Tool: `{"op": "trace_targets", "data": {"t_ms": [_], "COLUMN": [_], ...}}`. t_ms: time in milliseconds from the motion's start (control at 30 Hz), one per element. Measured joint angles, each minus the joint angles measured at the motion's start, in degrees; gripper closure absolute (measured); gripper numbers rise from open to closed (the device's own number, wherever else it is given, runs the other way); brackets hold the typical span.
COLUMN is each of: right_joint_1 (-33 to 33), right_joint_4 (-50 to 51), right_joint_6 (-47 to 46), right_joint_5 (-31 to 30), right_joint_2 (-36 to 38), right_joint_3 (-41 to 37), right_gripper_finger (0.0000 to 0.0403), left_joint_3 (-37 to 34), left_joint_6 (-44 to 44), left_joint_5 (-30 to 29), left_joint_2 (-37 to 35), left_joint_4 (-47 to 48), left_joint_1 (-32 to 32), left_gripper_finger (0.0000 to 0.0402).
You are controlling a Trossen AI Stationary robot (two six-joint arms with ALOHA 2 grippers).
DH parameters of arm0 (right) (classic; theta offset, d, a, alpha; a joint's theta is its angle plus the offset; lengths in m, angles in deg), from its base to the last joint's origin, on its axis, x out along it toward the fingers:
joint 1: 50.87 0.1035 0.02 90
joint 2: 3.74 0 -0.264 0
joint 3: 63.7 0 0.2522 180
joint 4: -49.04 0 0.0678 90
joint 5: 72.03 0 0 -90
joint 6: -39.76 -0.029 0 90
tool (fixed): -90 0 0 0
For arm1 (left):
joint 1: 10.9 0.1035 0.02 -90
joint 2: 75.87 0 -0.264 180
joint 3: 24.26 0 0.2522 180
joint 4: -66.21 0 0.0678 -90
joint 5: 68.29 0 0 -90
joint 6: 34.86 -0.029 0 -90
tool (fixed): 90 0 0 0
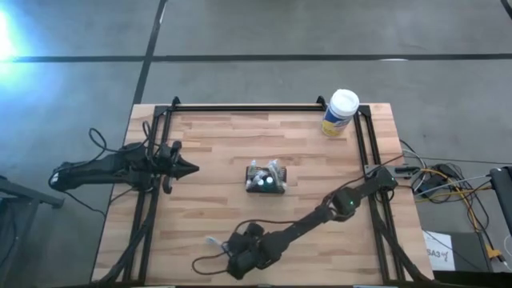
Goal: Pick & Place toothbrushing station
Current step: Put the blue toothbrush into the black wire organizer
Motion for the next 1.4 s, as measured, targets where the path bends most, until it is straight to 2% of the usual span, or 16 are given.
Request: {"op": "trace_targets", "data": {"t_ms": [233, 467, 533, 633, 733, 833, 967, 1067, 1400], "right_joint_1": [-1.36, -2.65, -3.26, -4.85, -6.46, -7.85, -9.48, -9.57, -5.0], "right_joint_4": [12.48, 12.91, 12.9, 12.78, 12.75, 13.0, 13.54, 13.05, 7.54], "right_joint_6": [-0.55, 16.69, 21.07, 28.03, 33.51, 37.57, 40.8, 42.54, 48.2], "right_joint_5": [-2.27, -2.02, -0.69, 4.43, 8.94, 10.41, 9.36, 8.11, 4.95], "right_joint_2": [1.04, 1.47, 1.55, 1.68, 2.25, 3.65, 6.34, 11.13, 26.8], "right_joint_3": [-0.14, -0.23, -0.23, -0.25, -0.29, -0.6, -0.99, -0.99, -1.39], "right_gripper_finger": [0.0212, 0.0248, 0.0261, 0.0289, 0.0333, 0.0379, 0.0384, 0.0386, 0.0388], "left_joint_3": [0.0, 0.0, 0.0, 0.0, -0.02, -0.02, -0.02, -0.02, -0.03], "left_joint_6": [-0.7, -2.12, -2.59, -3.24, -3.32, -3.31, -3.31, -3.41, -4.63], "left_joint_5": [-0.4, -1.36, -1.49, -1.66, -2.32, -2.99, -3.3, -3.28, -2.87], "left_joint_2": [0.0, 0.0, 0.0, 0.0, 0.0, 0.0, 0.0, 0.0, 0.02], "left_joint_4": [0.0, -0.35, -0.92, -1.67, -3.68, -6.1, -9.06, -10.31, -9.96], "left_joint_1": [0.02, 0.02, 0.02, 0.02, 0.02, 0.02, 0.02, 0.02, 0.02], "left_gripper_finger": [0.0393, 0.0387, 0.0386, 0.0387, 0.039, 0.0391, 0.0391, 0.0389, 0.0388]}}
